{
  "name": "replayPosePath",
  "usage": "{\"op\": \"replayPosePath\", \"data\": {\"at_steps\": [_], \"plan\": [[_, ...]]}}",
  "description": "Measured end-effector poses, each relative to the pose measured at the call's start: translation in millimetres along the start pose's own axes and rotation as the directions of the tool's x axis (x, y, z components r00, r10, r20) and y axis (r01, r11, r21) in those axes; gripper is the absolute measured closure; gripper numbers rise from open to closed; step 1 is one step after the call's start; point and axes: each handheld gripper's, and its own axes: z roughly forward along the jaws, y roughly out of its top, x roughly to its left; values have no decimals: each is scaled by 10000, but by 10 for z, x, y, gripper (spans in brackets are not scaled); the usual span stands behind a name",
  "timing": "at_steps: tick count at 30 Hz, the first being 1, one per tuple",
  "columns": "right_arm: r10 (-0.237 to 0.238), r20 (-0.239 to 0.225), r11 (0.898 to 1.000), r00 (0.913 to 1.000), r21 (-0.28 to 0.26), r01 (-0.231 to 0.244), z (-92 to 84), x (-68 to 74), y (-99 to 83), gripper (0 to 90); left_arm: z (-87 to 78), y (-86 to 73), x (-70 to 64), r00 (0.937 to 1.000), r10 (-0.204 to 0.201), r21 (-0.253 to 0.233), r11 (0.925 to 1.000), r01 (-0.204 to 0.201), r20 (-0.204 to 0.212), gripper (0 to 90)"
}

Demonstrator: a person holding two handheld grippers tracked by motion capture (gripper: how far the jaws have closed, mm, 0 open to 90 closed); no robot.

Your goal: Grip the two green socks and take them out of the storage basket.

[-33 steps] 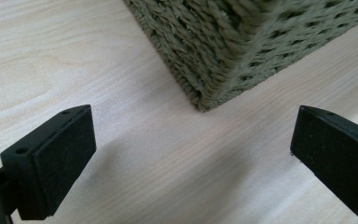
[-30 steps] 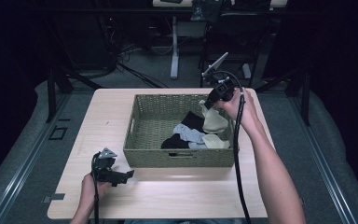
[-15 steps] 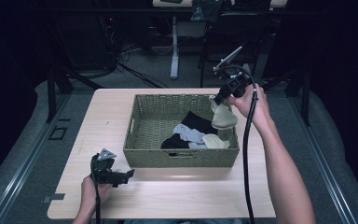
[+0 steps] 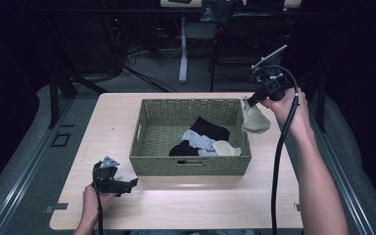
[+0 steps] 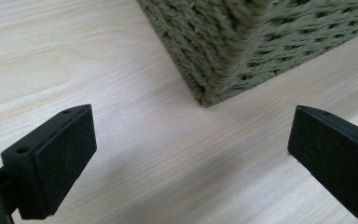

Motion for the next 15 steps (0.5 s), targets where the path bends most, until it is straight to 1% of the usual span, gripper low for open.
{"op": "replayPosePath", "data": {"at_steps": [1,3,4,7,8,9,11,13,15], "plan": [[74,126,10000,9999,5,-74,-11,-33,-30,859,4,-3,15,10000,-33,3,10000,33,4,10],[191,170,9998,9997,9,-191,-17,-96,-92,859,10,-5,27,10000,-67,-33,10000,67,7,5],[280,190,9996,9994,-7,-280,-14,-119,-123,859,26,-6,42,10000,-16,22,10000,17,-40,3],[417,433,9991,9982,104,-422,0,-188,-201,859,43,-2,28,9999,36,68,10000,-35,-118,3],[457,543,9988,9975,119,-465,8,-210,-224,859,46,3,25,9999,121,83,9999,-121,-54,2],[518,573,9985,9970,172,-529,16,-231,-246,859,50,5,13,9999,96,93,9999,-95,-73,2],[592,639,9980,9962,179,-605,43,-266,-292,859,56,12,15,9997,224,101,9997,-223,-31,2],[680,741,9973,9949,213,-698,81,-293,-338,859,61,12,15,9998,180,77,9998,-180,-42,2],[769,719,9966,9944,240,-788,130,-325,-386,859,66,11,16,9998,202,88,9998,-202,-27,2]]}}
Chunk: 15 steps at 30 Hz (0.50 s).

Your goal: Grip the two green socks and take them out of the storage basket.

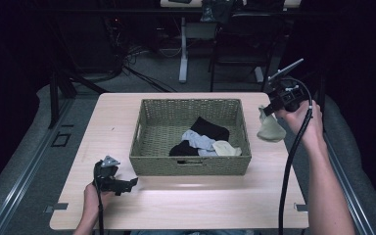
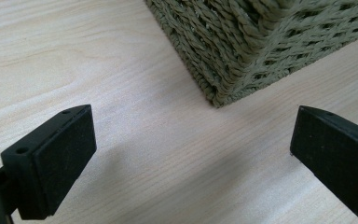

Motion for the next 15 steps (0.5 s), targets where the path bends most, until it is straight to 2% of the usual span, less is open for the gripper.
{"op": "replayPosePath", "data": {"at_steps": [5,13,15], "plan": [[183,139,9998,9997,90,-185,162,-70,-115,859,2,5,1,9999,103,14,9999,-103,16,2],[405,58,9990,9992,204,-406,442,-131,-291,859,30,16,-2,9998,181,106,9998,-181,10,2],[523,-24,9981,9986,324,-522,589,-150,-375,858,32,18,0,9998,175,103,9998,-175,0,2]]}}
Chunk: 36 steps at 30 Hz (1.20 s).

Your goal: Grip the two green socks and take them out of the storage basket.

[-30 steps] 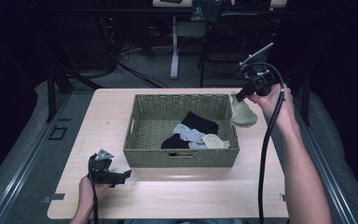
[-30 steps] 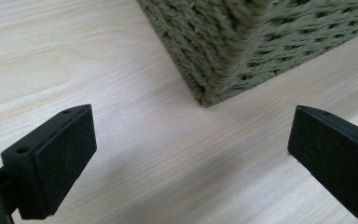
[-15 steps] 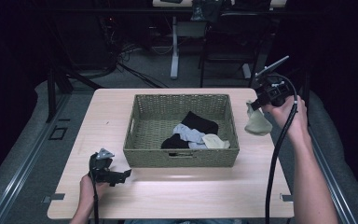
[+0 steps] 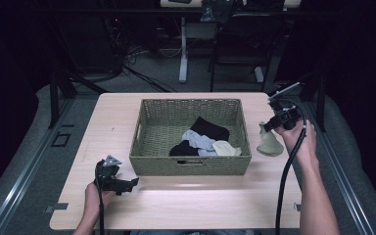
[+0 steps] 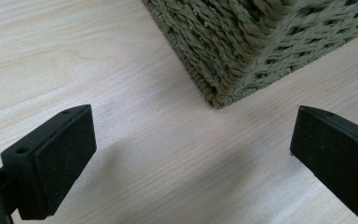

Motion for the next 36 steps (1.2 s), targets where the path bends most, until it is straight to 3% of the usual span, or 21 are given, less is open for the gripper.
{"op": "replayPosePath", "data": {"at_steps": [16,23,24,30,34,36], "plan": [[485,-148,9984,9987,292,-481,595,-62,-354,857,18,10,-10,10000,2,21,10000,-2,47,2],[428,-329,9976,9985,568,-408,809,-79,-434,853,33,6,-9,10000,-7,20,10000,7,11,2],[567,-365,9976,9977,407,-552,851,-72,-452,853,33,6,-9,10000,-7,20,10000,7,11,2],[526,-242,9966,9983,648,-510,960,-70,-477,835,27,7,-8,10000,25,65,10000,-26,48,2],[602,-221,9961,9979,657,-586,957,-74,-474,774,31,6,-12,10000,39,33,10000,-39,50,2],[630,-310,9965,9975,578,-611,907,-85,-461,636,28,6,-10,10000,0,-17,10000,0,33,2]]}}
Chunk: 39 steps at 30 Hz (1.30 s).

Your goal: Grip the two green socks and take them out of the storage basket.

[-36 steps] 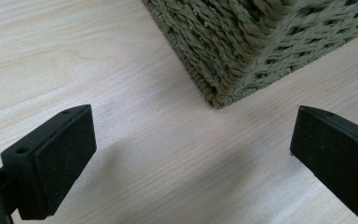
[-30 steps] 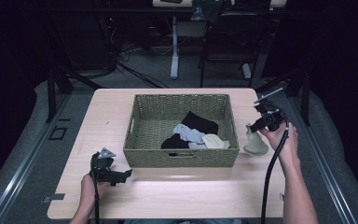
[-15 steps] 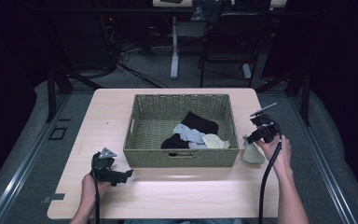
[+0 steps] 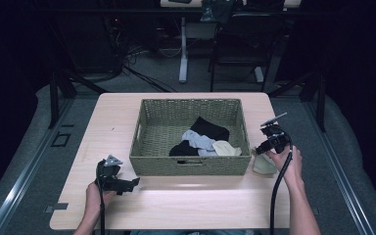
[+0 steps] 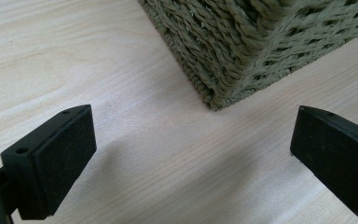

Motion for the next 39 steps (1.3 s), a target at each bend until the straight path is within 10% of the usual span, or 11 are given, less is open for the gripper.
{"op": "replayPosePath", "data": {"at_steps": [13,21,39], "plan": [[-473,175,9936,9987,-1018,489,-835,110,253,173,10,18,-1,10000,53,16,10000,-53,77,1],[-1221,124,9819,9924,-1445,1226,-1218,379,508,73,11,20,-2,9999,8,9,10000,-8,102,1],[-2476,-154,9662,9687,-778,2457,-1015,962,936,0,9,10,10,9998,-105,-23,9999,105,176,2]]}}
